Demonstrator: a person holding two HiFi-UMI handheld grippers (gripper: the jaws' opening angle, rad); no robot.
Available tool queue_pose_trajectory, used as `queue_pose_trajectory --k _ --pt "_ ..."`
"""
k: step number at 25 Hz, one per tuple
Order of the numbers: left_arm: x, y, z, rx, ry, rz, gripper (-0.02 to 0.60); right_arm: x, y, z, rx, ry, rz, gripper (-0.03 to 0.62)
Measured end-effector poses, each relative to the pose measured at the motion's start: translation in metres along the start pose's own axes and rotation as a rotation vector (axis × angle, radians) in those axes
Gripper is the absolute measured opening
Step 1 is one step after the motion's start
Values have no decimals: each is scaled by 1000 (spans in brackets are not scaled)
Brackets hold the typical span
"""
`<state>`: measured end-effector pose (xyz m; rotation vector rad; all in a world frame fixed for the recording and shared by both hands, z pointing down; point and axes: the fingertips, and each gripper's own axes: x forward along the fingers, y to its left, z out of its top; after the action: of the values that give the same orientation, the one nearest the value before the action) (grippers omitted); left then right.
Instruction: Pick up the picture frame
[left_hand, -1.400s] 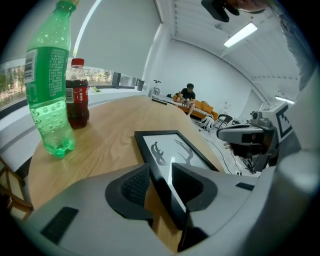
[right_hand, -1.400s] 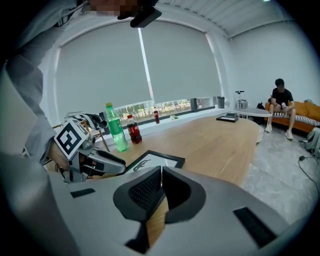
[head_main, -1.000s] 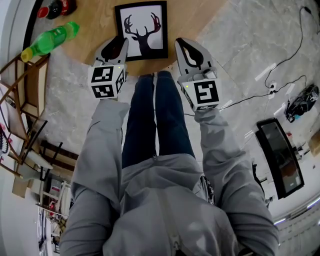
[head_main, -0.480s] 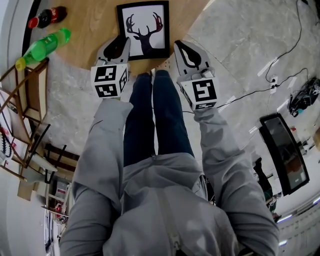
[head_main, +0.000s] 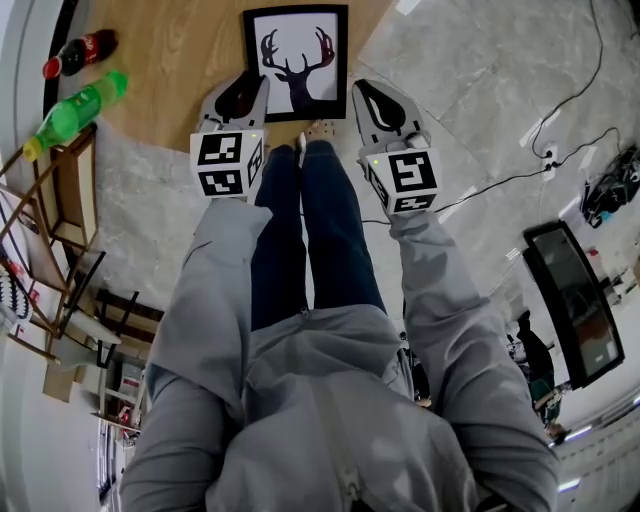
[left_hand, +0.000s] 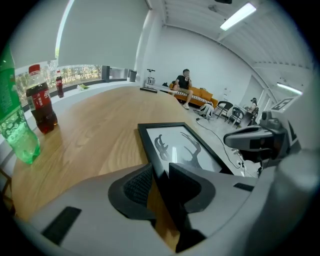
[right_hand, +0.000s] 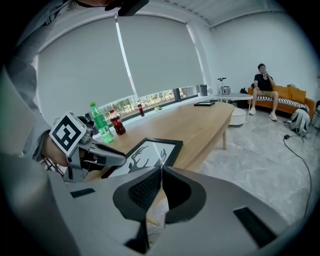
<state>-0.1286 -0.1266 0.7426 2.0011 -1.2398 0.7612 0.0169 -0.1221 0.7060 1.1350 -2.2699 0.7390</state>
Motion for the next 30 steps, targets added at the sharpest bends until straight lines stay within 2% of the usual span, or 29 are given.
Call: queue_pose_trajectory --k 5,10,13,14,15,16,25,30 --pt "8 -16 5 -1 2 -2 118 2 -17 -12 75 29 9 31" --pt "29 -72 19 9 7 -14 118 -24 -64 -27 188 43 27 32" --pt "39 -89 24 14 15 -18 118 -27 -79 -32 242 46 61 44" --pt "42 -94 25 14 18 -20 118 -28 -83 -34 270 49 74 80" --pt "45 -101 26 14 20 -20 117 -30 -88 -37 301 54 87 168" --pt "47 -107 27 13 20 -21 117 -32 -93 -39 328 59 98 189" --pt "51 -123 31 45 19 -56 117 -22 -100 -46 354 95 142 204" --pt "52 -123 30 41 17 -60 117 -18 -99 -51 436 78 211 204"
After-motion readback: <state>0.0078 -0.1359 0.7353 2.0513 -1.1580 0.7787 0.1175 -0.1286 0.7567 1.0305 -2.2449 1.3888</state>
